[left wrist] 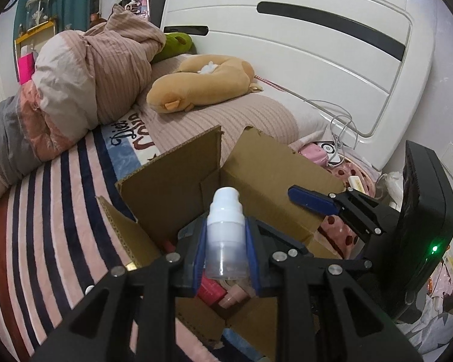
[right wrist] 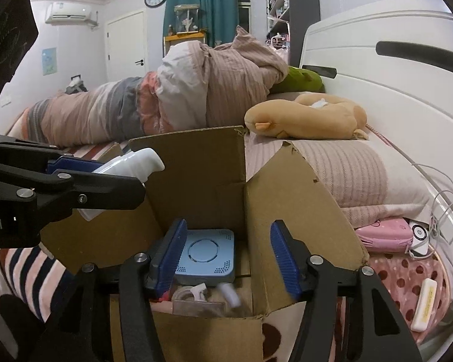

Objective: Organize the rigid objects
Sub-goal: 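Open the left gripper over the box while the right gripper releases the adapter inside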

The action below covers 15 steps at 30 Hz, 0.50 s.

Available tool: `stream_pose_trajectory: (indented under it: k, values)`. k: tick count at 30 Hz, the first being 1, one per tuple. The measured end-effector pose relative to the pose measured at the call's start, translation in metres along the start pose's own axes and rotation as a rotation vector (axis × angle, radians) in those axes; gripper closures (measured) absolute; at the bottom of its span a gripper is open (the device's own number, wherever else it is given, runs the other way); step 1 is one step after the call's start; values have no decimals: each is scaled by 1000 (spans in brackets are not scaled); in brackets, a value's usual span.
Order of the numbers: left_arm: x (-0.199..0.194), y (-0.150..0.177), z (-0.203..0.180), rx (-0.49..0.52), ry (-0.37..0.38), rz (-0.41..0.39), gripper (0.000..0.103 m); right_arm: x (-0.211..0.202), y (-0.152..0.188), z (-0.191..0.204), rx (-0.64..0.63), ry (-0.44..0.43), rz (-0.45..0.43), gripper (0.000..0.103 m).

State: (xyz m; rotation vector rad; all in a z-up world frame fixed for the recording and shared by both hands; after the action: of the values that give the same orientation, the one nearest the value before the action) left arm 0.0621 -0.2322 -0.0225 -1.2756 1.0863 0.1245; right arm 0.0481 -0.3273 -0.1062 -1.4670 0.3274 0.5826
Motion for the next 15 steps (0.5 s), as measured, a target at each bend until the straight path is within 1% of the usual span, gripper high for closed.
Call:
stream_pose_trajectory:
  k: [7, 13, 15]
  values:
    - [-1, 7, 1, 1, 1, 18, 82, -2, 2, 0, 12, -9, 3, 49]
    - [5, 17, -3, 19, 35, 76, 82, -3, 3, -1, 13, -8, 3, 49]
    - [8, 19, -4, 26, 17, 80, 82, -3, 3, -1, 13, -9, 4, 49]
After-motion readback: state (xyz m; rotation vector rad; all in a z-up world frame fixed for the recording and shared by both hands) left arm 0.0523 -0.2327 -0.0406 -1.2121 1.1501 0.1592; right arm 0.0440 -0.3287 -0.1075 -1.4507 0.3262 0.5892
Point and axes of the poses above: each gripper's, at about its wrist camera, not at the fingertips, and x roughly the way its jaws point, z to its left, y to its underside, the point moved 6 cm from there along x, roughly the way its jaws point, and after that the axes turned 1 degree about -x, right-handed, at the moved point
